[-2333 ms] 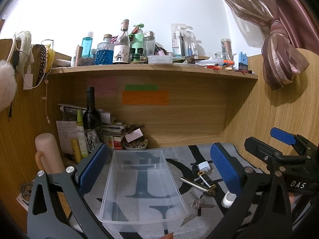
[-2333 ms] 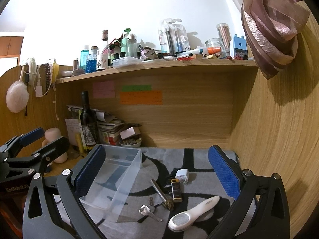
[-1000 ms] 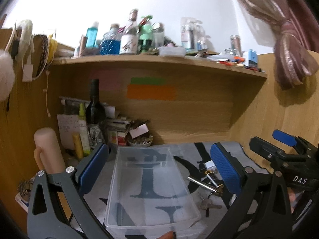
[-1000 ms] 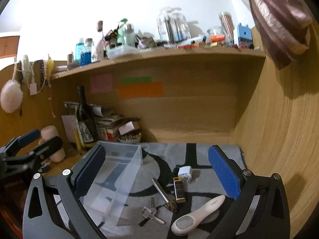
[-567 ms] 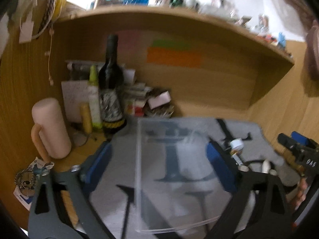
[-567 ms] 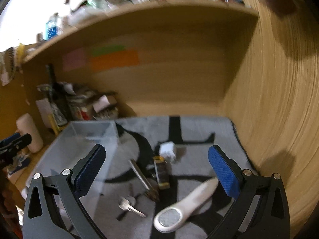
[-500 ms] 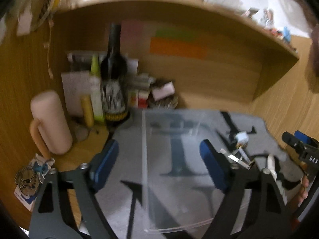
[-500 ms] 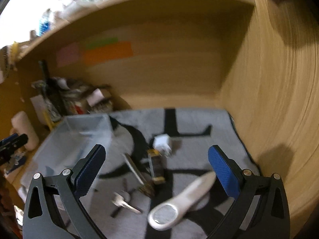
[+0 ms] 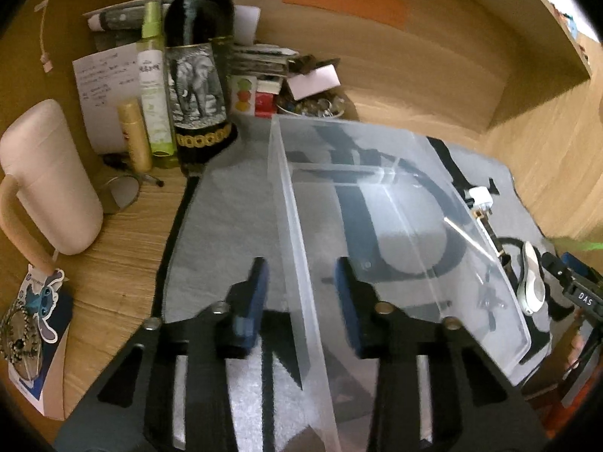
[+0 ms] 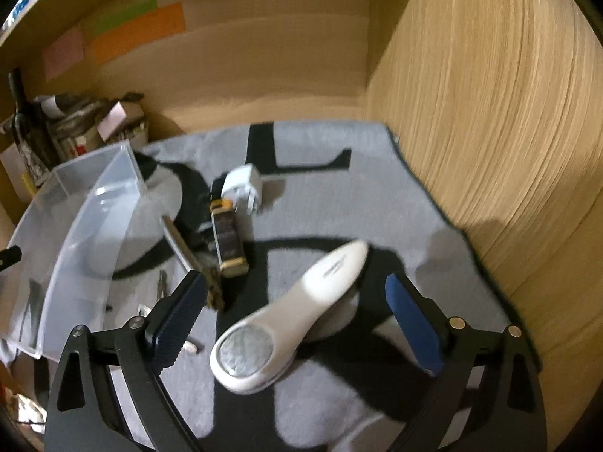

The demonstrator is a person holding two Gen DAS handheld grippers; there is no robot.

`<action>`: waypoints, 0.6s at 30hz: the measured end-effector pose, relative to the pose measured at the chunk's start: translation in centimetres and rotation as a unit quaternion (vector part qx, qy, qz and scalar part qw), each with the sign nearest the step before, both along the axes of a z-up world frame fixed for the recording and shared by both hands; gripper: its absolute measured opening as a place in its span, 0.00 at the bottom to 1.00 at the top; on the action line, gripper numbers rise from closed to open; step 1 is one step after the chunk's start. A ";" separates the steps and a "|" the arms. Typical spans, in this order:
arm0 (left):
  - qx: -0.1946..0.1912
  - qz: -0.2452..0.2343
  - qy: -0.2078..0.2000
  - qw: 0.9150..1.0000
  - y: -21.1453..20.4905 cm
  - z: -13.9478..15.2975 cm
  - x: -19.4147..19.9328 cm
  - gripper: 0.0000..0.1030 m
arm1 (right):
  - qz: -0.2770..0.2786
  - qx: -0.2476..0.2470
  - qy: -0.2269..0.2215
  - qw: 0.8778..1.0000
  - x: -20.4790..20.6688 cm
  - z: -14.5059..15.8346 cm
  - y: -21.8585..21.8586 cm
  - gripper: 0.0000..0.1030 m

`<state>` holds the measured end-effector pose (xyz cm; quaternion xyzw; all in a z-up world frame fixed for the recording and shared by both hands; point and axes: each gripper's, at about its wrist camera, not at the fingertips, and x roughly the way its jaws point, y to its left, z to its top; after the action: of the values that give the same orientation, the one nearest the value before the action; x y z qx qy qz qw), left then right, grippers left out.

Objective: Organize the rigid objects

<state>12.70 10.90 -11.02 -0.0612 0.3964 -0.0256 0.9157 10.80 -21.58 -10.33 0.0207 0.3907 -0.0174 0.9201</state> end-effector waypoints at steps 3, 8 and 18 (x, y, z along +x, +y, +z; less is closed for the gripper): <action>-0.001 -0.010 0.006 1.000 -0.4 -0.3 0.1 0.21 | 0.003 -0.002 0.020 1.000 0.2 -1.2 0.8 0.86; 0.005 -0.007 0.008 1.000 -0.5 -0.9 0.3 0.17 | 0.000 0.018 0.064 0.998 0.5 -3.6 0.5 0.73; 0.009 0.012 0.003 1.000 -0.5 -1.0 0.0 0.11 | -0.013 0.002 0.054 0.998 0.4 -3.3 -1.0 0.40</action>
<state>12.75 10.37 -11.98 -0.0581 0.3989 -0.0106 0.9151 11.16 -22.56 -13.68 0.0269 0.4399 -0.0297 0.8971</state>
